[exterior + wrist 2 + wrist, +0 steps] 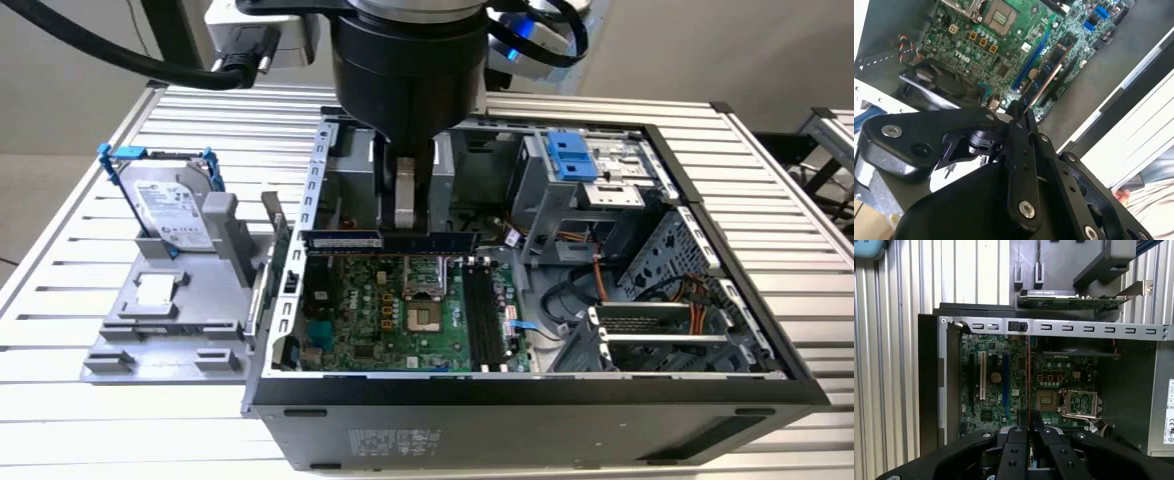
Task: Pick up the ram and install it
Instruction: 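Pick up the ram and move it above insertion slot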
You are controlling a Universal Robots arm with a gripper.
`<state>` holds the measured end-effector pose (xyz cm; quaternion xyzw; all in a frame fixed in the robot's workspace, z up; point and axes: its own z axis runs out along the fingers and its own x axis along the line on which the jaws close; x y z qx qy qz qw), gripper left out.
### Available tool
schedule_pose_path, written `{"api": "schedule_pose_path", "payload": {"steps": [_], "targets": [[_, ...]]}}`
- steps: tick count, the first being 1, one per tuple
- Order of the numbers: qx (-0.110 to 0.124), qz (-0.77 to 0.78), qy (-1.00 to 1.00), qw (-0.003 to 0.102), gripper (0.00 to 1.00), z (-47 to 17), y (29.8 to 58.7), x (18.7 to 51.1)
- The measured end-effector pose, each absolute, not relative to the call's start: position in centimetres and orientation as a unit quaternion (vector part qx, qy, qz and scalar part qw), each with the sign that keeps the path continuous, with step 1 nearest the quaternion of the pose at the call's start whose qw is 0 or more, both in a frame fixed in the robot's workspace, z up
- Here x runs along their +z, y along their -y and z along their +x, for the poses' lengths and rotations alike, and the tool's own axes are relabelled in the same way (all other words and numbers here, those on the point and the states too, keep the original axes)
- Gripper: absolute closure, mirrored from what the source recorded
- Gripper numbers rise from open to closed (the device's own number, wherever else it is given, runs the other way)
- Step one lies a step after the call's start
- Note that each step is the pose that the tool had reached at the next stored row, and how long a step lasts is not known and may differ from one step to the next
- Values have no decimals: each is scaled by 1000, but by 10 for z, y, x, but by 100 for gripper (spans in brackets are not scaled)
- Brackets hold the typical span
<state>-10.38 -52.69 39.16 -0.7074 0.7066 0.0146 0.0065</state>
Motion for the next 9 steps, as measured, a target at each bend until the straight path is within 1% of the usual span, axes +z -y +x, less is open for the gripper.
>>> {"api": "schedule_pose_path", "payload": {"steps": [9], "targets": [[15, -707, -707, 6, 100, -78, 527, 392]]}}
